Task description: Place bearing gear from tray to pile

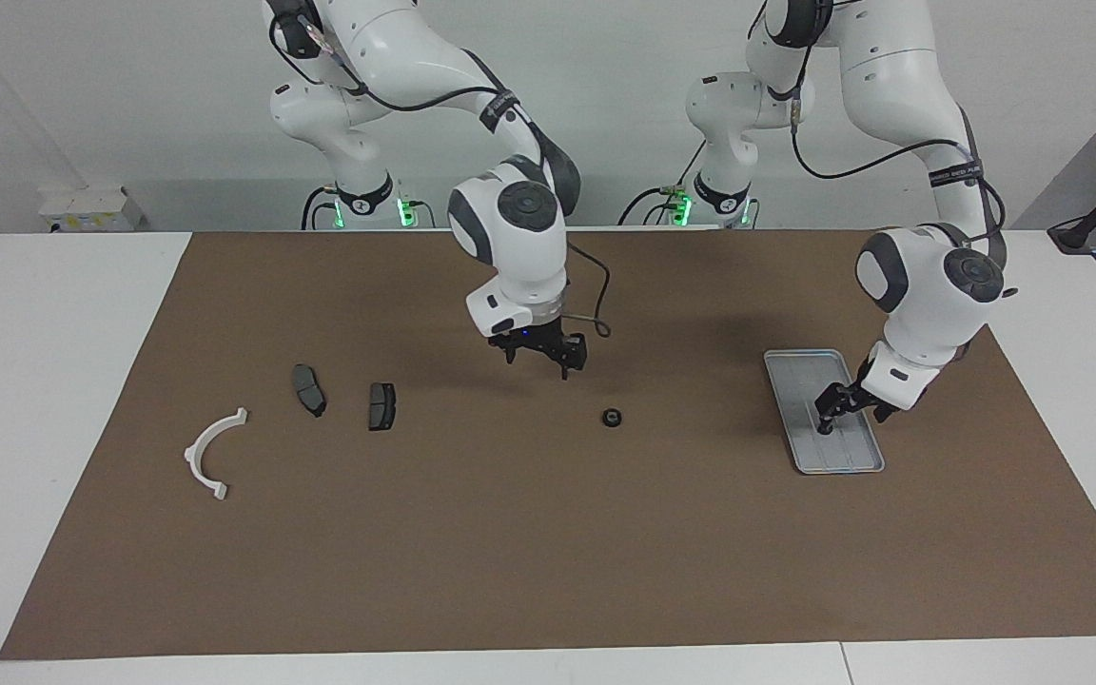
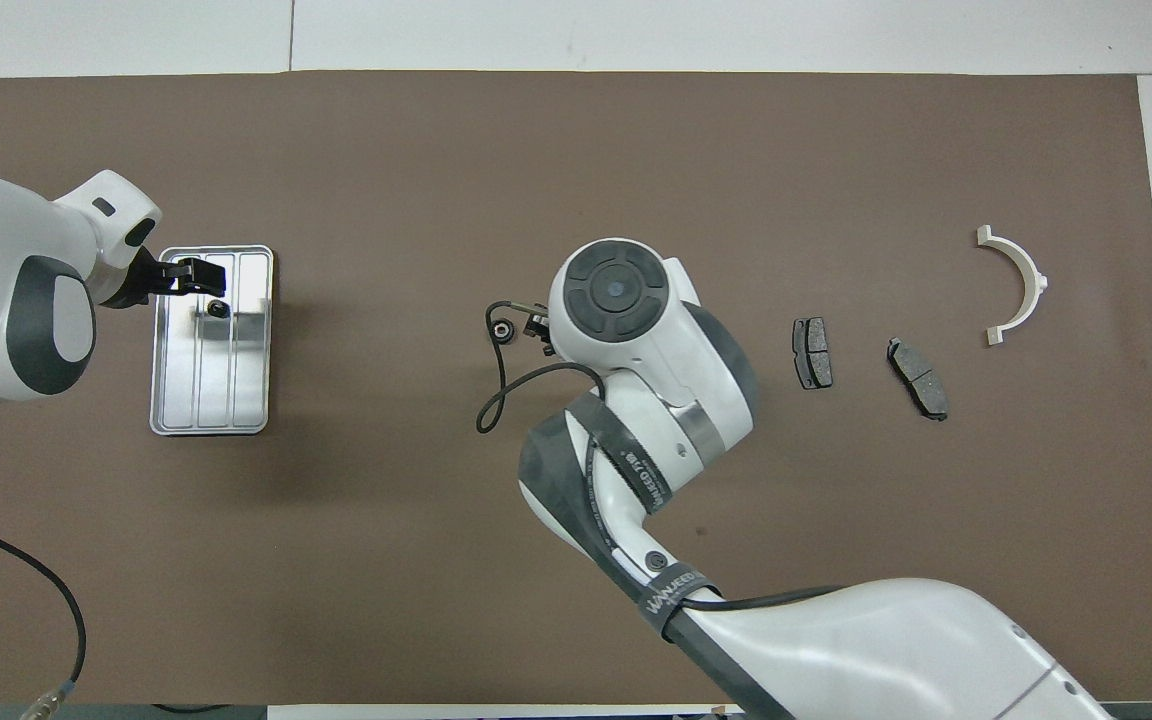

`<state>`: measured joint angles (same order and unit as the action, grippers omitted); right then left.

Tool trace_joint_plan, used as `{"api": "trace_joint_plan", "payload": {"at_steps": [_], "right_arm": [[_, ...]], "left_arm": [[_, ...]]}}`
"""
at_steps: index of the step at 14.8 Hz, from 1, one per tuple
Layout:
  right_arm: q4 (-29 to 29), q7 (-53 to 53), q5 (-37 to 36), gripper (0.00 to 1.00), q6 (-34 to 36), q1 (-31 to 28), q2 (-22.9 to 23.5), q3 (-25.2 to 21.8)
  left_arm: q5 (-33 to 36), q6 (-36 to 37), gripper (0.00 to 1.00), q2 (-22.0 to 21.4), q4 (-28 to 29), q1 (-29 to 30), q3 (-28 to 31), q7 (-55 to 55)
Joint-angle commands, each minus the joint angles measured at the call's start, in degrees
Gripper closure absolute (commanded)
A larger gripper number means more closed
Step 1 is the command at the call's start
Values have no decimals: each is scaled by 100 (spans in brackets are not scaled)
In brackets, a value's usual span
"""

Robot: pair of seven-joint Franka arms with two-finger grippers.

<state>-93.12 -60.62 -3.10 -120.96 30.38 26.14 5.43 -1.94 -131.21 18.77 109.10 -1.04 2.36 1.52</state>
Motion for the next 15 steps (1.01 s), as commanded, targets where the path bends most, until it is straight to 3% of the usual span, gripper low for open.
{"api": "trace_joint_plan", "payload": {"at_steps": [1,10,15], "right_arm": [[944,-476,-243,0,247,213,786,-16],[2394,-881,-375,0,652,626,1911,-95],[2536,-899,-481,0,661,644,2123,-104]], "left_arm": [[-210,-325,1,74,164,-115,28,41],[-211,-343,8,4,507,-142,28,15],[-211,-510,14,13,559,-168,28,24]]}}
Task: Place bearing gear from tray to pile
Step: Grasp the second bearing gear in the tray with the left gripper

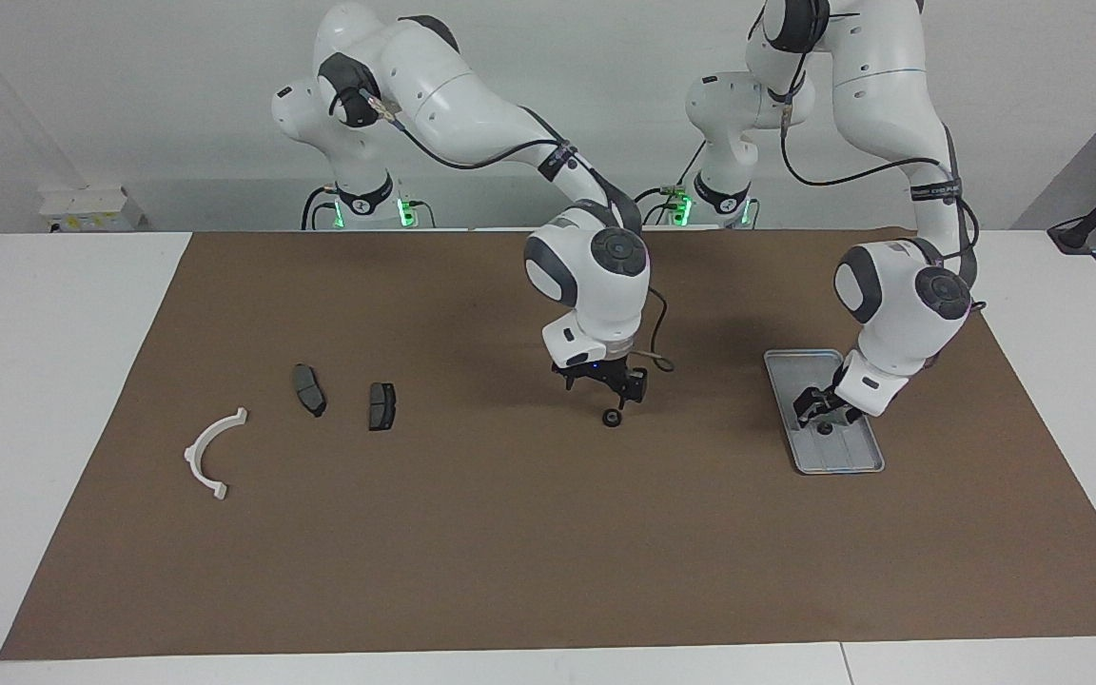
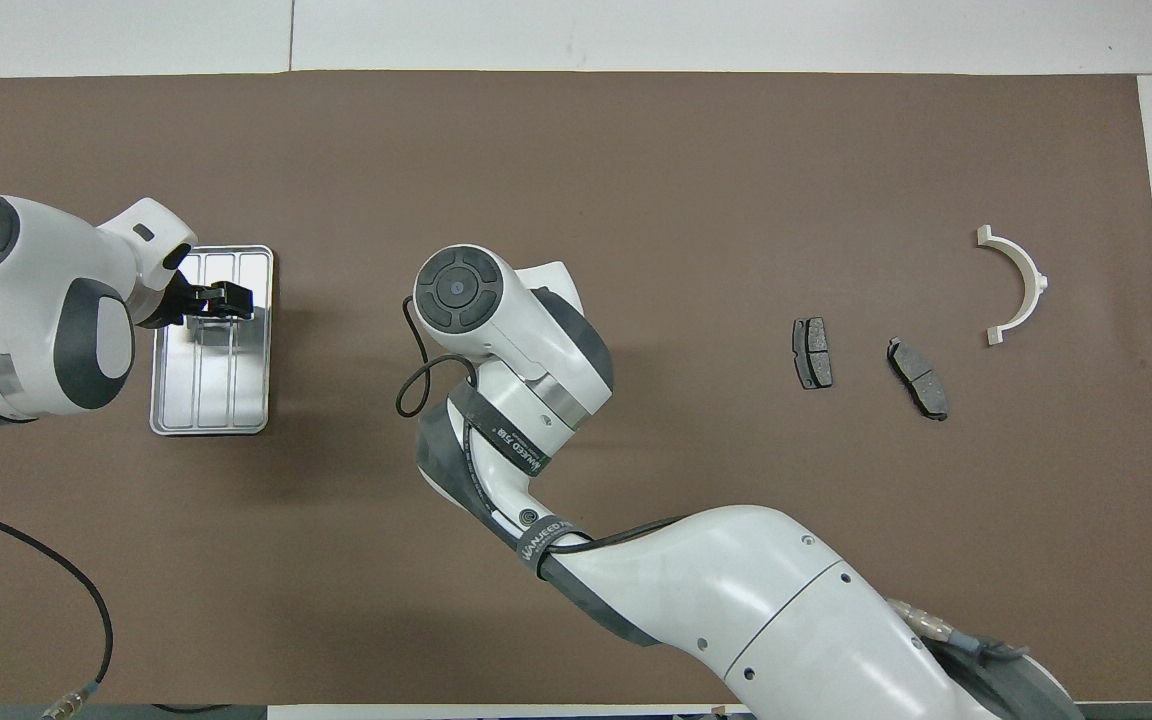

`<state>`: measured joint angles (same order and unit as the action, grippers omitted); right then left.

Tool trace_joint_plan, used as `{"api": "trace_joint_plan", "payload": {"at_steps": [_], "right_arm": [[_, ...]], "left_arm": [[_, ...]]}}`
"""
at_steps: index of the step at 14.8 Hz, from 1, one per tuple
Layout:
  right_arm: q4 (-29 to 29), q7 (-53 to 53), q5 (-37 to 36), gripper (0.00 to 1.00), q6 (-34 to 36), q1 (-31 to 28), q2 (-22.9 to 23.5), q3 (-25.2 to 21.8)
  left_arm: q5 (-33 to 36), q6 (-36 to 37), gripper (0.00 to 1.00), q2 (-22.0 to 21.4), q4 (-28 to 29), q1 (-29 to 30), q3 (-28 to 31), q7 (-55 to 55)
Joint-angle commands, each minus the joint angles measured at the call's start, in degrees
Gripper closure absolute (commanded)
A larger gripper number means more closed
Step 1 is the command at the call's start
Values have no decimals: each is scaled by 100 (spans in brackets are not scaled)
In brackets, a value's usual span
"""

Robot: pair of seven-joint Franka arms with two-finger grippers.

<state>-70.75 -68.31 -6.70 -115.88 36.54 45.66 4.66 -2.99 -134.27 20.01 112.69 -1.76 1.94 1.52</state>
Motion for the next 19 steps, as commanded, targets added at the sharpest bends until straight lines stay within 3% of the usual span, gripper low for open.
{"api": "trace_joint_plan", "payload": {"at_steps": [1,5,6,10,11,13,14,17,19], "right_arm": [[308,-130,-121,1,145,29,180,-27],[317,-148,-121,3,144,38,259,-27],[317,-148,-121,5,136,38,259,-27],[317,-148,-121,14,65,29,268,-27],[317,-148,-112,17,57,29,268,-27],[317,-148,-112,32,39,20,268,-27],[317,-148,-112,45,39,12,268,-27],[317,-148,-103,71,-84,-24,277,-27],[308,-148,-103,87,-93,-32,285,-18]], "left_arm": [[-105,-213,16,-103,200,-131,79,24],[-105,-266,23,-85,200,-132,79,24],[-105,-266,31,-85,200,-132,79,24],[-105,-301,91,-77,200,-132,70,24],[-105,-301,100,-77,192,-132,70,24],[-105,-40,100,-59,-96,-114,70,24],[-105,415,100,-33,-507,-97,70,33],[-184,1936,100,81,-2001,52,70,42],[-333,2456,100,90,-2505,88,88,7]]}}
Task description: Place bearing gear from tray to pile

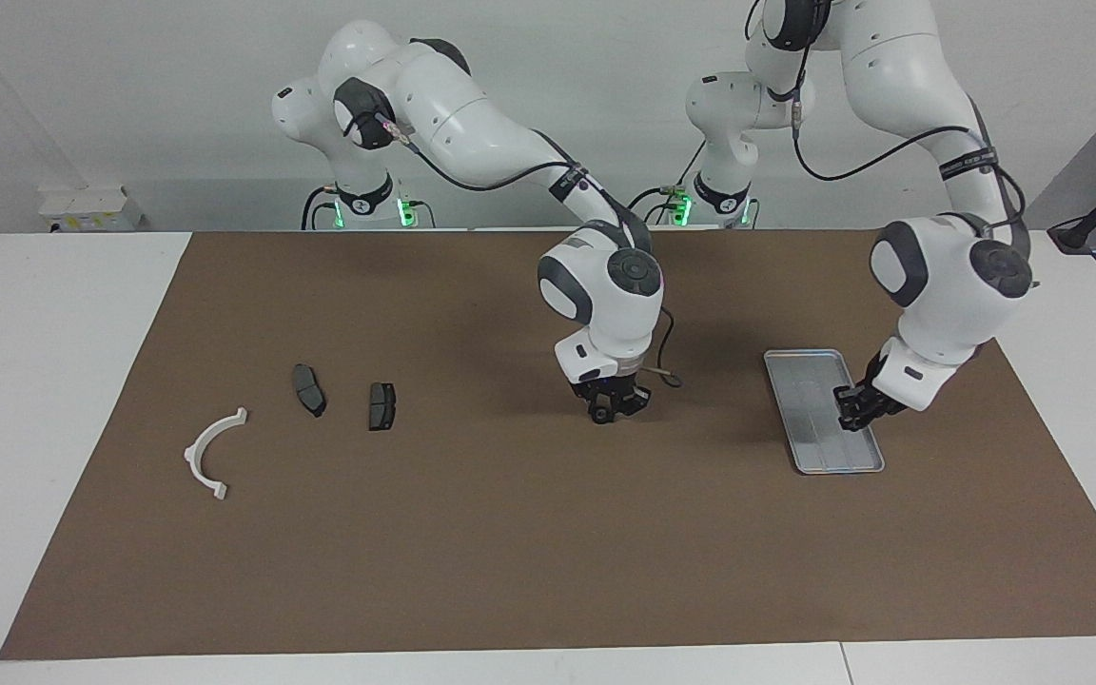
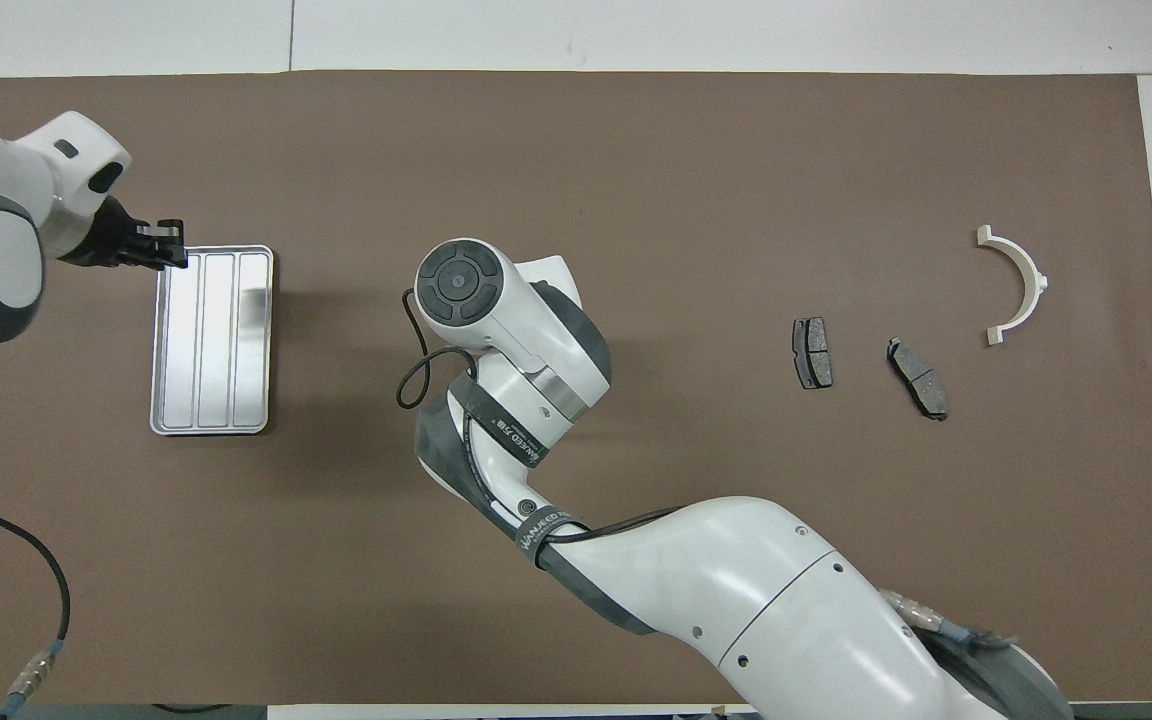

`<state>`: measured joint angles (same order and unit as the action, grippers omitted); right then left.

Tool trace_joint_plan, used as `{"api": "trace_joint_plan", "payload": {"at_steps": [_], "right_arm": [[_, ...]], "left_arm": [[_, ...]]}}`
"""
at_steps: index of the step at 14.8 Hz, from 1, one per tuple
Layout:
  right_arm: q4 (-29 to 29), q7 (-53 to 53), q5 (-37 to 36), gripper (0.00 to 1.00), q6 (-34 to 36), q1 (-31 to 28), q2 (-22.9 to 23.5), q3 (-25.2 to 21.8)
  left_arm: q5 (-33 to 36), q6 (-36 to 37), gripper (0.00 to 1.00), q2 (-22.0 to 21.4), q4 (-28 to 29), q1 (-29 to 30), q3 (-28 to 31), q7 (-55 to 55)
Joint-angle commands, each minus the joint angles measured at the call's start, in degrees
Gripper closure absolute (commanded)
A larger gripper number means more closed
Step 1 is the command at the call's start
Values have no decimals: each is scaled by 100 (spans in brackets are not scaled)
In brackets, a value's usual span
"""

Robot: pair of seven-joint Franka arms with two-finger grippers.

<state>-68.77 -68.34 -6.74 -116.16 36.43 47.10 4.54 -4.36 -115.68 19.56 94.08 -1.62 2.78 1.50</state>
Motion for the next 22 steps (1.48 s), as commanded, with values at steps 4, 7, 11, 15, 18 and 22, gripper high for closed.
{"api": "trace_joint_plan", "payload": {"at_steps": [4,7,11,15,18,22], "right_arm": [[109,-136,-126,100,5,-39,124,-23],[118,318,-152,100,574,-257,-173,-146],[109,2293,-47,100,1630,-1162,-938,-85],[109,4403,76,100,2299,-2014,-1483,-102],[57,5933,85,100,2257,-2761,-1520,-94],[-915,6999,85,100,1346,-3456,-1800,-94]], "left_arm": [[-206,724,100,109,-821,-22,12,-62],[-162,468,100,56,-601,-57,20,-159],[187,661,100,30,-592,-792,29,-1217],[594,635,100,30,-575,-2190,20,-3117],[603,495,100,56,-540,-3008,12,-3954],[594,-217,100,424,-302,-3467,12,-4535]]}}
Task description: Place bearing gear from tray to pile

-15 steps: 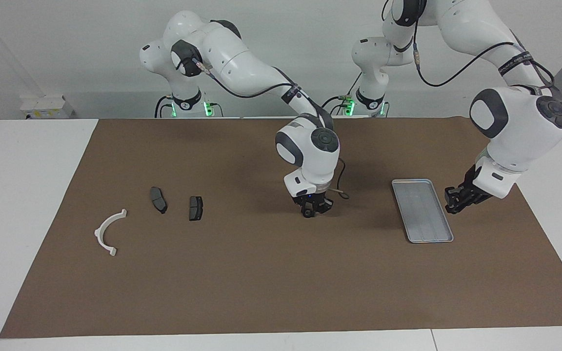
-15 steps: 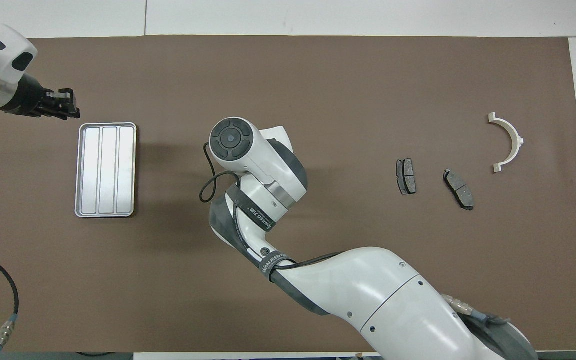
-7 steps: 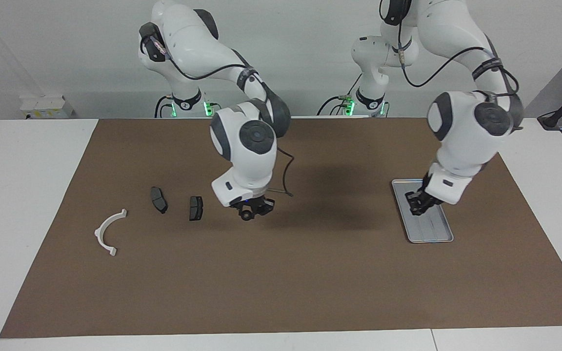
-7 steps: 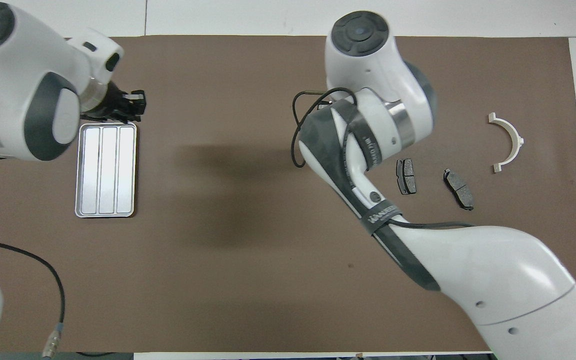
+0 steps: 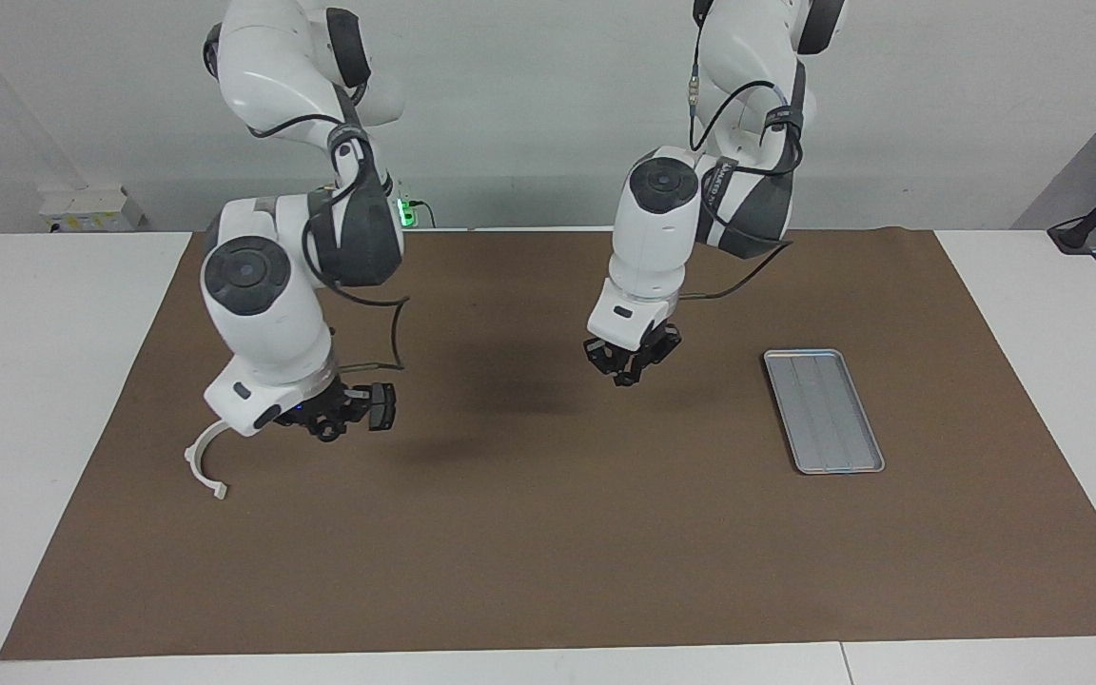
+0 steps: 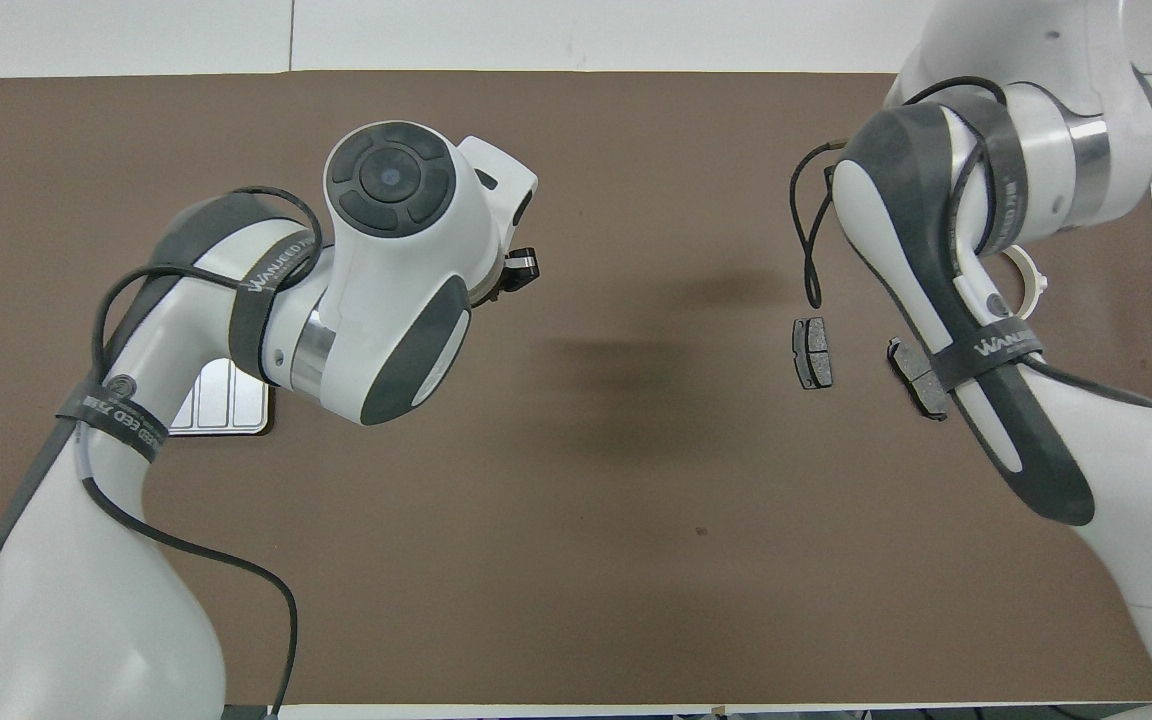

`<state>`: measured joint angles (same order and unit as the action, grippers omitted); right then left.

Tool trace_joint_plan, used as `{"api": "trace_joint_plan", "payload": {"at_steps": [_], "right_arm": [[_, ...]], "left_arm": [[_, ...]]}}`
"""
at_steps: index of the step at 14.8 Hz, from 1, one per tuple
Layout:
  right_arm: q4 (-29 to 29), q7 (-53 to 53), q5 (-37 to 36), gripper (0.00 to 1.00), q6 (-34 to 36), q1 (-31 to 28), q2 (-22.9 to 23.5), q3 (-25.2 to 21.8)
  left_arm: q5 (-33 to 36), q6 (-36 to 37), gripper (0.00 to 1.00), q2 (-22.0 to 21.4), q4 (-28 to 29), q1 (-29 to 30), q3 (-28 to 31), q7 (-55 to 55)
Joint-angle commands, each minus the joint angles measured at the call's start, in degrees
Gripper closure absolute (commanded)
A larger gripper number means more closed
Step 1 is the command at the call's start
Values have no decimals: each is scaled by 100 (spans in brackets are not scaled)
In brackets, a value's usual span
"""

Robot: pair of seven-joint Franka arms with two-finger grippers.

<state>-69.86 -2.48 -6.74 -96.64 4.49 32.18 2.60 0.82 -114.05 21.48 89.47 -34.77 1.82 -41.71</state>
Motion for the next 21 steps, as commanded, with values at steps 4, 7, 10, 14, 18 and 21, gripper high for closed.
{"api": "trace_joint_plan", "payload": {"at_steps": [4,7,10,14,18,21], "right_arm": [[-1837,704,85,100,-1874,-563,-423,100],[-2207,845,85,100,-2629,-677,-239,91],[-2322,863,94,100,-3079,-757,-28,91],[-2357,863,94,100,-3168,-774,25,91],[-2392,836,94,94,-3177,-774,17,91],[-2392,810,103,0,-3177,-765,17,91]], "left_arm": [[76,-1153,100,470,509,-319,108,-391],[85,-1601,100,507,887,-320,117,-461],[85,-1848,100,471,1195,-328,117,-505],[85,-2032,100,436,1388,-346,117,-514],[85,-2156,100,410,1512,-363,117,-540],[93,-2121,35,401,1504,-346,117,-506]]}}
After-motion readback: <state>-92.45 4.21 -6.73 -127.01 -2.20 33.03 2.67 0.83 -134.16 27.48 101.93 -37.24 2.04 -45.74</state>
